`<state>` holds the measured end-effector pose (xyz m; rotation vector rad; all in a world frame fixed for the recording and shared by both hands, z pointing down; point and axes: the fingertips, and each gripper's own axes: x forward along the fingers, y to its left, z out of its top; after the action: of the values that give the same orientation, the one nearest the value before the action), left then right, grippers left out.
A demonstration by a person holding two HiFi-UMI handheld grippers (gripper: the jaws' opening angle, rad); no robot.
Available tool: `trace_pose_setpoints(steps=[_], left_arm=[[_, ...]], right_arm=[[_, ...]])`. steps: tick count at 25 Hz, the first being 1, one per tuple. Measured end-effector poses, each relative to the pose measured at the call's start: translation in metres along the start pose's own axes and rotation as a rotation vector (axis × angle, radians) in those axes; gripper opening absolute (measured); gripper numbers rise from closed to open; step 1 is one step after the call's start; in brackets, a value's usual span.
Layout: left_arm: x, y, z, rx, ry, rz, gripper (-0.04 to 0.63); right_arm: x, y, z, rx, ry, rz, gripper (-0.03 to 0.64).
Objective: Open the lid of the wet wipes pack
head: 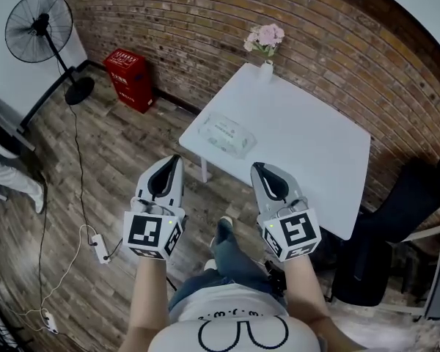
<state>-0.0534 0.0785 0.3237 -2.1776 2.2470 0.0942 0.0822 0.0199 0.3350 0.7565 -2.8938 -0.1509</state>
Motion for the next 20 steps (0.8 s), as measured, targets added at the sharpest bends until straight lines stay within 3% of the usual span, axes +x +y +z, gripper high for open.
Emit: trace_pose_setpoints(steps=[10,20], left_arm=[[0.076,0.048,-0.031,-0.01,0.053,-0.035,-0.002],[0.206,0.094,-0.049,-0.007,0.113,-0.13,-0.002]], right_arm=[[0.09,-0.041,-0.021,0.025,0.027,-0.029,-0.003],[0.188,-0.114,-0.035,0.046,0.069,-0.095,-0.003]])
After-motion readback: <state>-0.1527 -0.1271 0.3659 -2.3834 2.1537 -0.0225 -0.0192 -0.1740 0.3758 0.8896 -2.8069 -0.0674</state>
